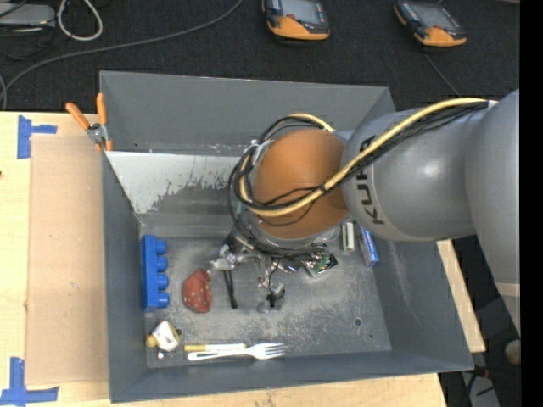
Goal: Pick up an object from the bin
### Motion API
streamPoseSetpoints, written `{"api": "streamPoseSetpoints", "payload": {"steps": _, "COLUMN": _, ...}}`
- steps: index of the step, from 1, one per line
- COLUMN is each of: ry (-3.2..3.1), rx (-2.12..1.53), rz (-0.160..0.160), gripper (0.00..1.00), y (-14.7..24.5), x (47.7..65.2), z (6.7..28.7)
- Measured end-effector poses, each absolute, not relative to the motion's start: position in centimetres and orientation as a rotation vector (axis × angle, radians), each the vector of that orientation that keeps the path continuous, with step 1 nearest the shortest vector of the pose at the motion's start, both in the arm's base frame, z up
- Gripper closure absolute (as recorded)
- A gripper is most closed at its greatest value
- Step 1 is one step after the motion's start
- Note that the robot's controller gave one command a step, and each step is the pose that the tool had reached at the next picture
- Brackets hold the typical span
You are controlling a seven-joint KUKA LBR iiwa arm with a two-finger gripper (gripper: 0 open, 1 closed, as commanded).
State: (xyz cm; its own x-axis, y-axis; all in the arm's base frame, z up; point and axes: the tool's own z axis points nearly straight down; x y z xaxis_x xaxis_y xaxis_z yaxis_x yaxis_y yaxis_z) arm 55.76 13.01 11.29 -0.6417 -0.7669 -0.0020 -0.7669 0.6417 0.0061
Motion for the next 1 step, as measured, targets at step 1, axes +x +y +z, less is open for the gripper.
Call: {"api": "streamPoseSetpoints", "payload": {"steps": 1, "ry": -2.571, "rx": 1.816, "rz": -0.009, "gripper": 0.00, "y": 14.79, "x": 55.54, "z": 16.27}}
